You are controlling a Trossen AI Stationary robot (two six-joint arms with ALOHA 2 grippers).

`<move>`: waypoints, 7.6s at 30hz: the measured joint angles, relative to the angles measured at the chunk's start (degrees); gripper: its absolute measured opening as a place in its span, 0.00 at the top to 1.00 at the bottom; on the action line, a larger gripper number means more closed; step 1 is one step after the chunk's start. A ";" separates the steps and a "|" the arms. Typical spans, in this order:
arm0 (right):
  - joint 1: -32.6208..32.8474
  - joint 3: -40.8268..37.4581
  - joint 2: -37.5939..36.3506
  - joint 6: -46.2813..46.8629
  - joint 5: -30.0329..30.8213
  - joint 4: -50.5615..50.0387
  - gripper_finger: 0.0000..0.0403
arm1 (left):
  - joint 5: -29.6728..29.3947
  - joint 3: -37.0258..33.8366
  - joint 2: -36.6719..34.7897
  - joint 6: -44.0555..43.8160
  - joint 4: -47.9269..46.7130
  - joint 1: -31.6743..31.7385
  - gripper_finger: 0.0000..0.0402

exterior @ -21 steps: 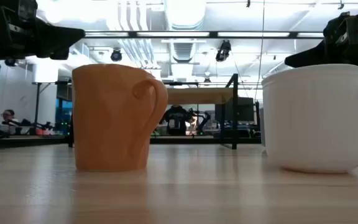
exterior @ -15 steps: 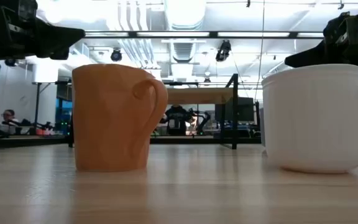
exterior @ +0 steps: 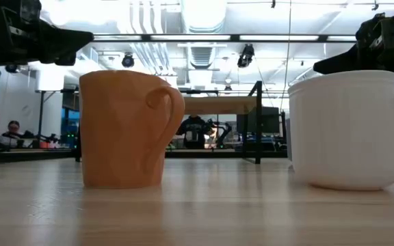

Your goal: Stack small to large cups/mugs on shelf

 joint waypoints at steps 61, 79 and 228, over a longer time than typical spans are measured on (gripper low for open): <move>-0.02 0.00 0.00 0.00 0.00 0.00 0.94 | 0.01 0.00 0.00 0.00 -0.02 0.01 1.00; -0.02 0.00 0.00 0.00 0.00 0.00 0.94 | 0.01 0.00 0.00 0.00 0.00 0.00 1.00; 37.45 85.13 101.07 8.11 11.50 -22.29 0.85 | 1.72 12.50 27.60 -27.06 17.09 -0.49 1.00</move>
